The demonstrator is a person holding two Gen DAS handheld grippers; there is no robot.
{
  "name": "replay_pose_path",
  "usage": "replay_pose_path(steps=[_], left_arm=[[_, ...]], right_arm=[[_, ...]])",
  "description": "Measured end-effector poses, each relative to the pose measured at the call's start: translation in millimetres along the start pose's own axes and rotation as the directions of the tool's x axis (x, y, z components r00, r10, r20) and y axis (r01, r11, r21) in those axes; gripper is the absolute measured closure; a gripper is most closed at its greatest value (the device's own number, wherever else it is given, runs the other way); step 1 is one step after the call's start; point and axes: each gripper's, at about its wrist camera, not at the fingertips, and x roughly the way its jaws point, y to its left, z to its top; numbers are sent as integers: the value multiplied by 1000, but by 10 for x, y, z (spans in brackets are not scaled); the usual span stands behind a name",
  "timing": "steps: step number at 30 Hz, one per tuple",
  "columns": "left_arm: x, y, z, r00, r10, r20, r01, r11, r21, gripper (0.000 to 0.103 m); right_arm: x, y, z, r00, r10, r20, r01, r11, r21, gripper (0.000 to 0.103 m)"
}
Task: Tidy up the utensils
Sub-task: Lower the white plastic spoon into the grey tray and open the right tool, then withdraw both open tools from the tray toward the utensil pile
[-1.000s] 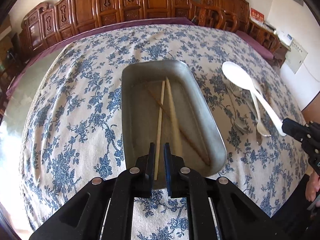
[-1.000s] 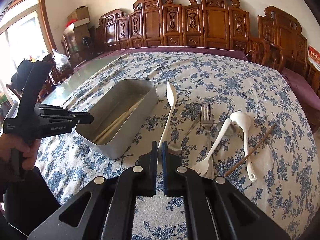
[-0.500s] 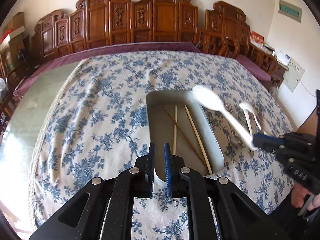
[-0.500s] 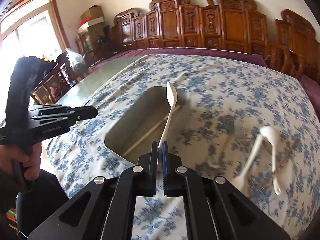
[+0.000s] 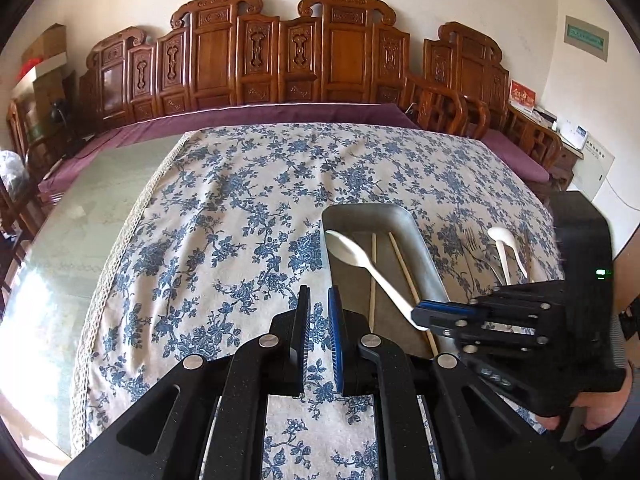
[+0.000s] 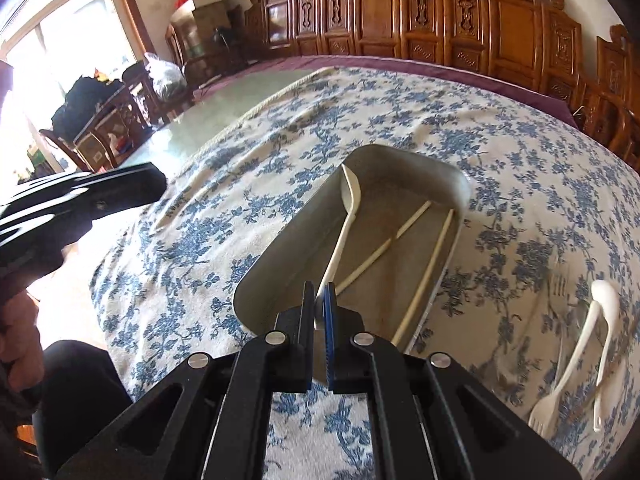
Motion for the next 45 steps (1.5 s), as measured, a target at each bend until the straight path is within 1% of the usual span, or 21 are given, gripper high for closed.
replay_pose_path(steps=[2, 9, 11, 14, 16, 18, 24, 31, 33, 37, 43, 44, 45], left_arm=[[6, 7, -1, 1000, 3, -1, -3, 1000, 1, 95], [16, -35, 36, 1000, -4, 4, 3, 1000, 17, 95], [25, -31, 39, 1000, -2, 3, 2, 1000, 20, 95], [33, -21, 43, 1000, 3, 2, -3, 1000, 15, 95], [40, -10, 49, 1000, 3, 1, -3, 1000, 11, 95], [42, -16, 68, 1000, 7, 2, -7, 1000, 12, 95], [-17, -55, 144, 1000, 0, 26, -1, 1000, 6, 95], [-108, -245, 170, 999, -17, 36, 16, 999, 44, 95], [-122, -330, 158, 999, -14, 35, 12, 998, 64, 95], [-109, -490, 132, 999, -31, 24, 29, 995, 91, 95], [-39, -704, 108, 998, -62, 3, 61, 992, 106, 95], [-28, -739, 107, 998, -67, 0, 67, 992, 106, 95], [-18, -774, 112, 997, -73, -3, 73, 992, 106, 92]], right_arm=[[73, 2, 21, 1000, -17, -17, 17, 1000, -4, 97], [231, -56, 9, 999, -16, -51, 17, 1000, 11, 97], [271, -81, -13, 998, -17, -63, 17, 1000, 8, 95], [269, -117, -42, 998, -5, -55, 6, 1000, 11, 93], [239, -137, -49, 999, 10, -41, -9, 1000, 15, 81], [193, -151, -49, 999, 22, -23, -22, 1000, 10, 78], [-55, -246, -38, 999, 23, 25, -23, 1000, 1, 78], [-523, -488, -69, 994, -18, 105, 18, 1000, 5, 78], [-684, -586, -109, 991, -36, 127, 35, 999, 8, 78], [-923, -838, -224, 986, -73, 149, 66, 997, 47, 78], [-1228, -1237, -463, 976, -140, 169, 123, 987, 104, 78], [-1250, -1282, -495, 974, -150, 170, 132, 985, 110, 78], [-1285, -1348, -529, 972, -163, 171, 143, 982, 120, 78]])
